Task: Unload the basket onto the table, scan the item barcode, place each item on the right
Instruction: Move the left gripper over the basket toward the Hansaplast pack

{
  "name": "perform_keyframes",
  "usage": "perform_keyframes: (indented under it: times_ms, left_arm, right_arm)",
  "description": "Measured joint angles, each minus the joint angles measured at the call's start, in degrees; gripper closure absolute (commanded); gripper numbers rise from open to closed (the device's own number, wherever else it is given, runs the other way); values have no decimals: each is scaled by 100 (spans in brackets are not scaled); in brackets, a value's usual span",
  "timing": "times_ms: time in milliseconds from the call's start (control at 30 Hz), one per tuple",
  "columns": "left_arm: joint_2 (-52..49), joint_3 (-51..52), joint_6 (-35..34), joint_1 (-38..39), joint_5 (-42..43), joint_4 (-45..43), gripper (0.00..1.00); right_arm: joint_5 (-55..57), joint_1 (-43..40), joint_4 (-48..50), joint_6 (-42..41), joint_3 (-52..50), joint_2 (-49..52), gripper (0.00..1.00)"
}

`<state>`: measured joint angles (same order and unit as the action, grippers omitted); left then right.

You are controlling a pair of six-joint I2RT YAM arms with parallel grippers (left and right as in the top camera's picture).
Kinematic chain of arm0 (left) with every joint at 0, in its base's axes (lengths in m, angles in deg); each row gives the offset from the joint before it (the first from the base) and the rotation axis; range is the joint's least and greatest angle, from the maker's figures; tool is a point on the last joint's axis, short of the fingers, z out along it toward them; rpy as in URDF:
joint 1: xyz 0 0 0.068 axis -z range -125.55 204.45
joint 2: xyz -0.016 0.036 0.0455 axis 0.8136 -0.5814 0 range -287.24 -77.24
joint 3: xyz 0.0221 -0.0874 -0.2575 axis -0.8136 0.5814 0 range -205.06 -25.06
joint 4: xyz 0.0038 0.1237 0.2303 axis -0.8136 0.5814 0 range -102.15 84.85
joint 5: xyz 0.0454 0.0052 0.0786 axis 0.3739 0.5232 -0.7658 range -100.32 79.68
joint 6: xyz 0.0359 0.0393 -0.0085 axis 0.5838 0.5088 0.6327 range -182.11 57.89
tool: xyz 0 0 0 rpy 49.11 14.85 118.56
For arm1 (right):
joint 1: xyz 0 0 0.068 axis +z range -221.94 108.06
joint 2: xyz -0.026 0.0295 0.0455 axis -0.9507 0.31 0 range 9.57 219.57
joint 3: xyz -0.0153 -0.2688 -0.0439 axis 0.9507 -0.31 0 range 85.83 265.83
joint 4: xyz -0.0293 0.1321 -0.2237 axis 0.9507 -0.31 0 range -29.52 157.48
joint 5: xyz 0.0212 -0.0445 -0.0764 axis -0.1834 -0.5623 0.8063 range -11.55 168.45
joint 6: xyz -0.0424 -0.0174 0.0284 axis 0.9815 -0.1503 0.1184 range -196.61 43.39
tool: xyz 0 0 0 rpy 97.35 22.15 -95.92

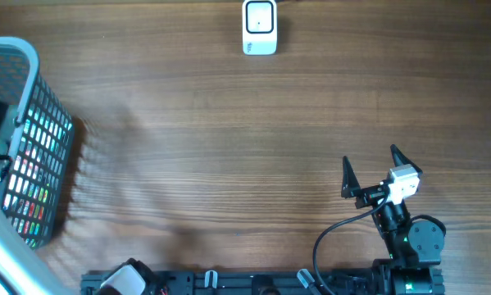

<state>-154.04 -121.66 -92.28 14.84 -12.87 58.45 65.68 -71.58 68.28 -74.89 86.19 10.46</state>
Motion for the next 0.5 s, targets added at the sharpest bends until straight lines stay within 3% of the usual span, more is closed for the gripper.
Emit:
perform_keyframes:
  times_ms: [267, 500]
  left_arm:
    - [-1073, 0, -450, -466, -372, -151, 0]
    - [-1526, 0, -343, -494, -752, -437, 0]
  right_arm:
    - [0, 0, 2, 0, 0, 0, 0]
    - [0, 0, 2, 0, 0, 0, 0]
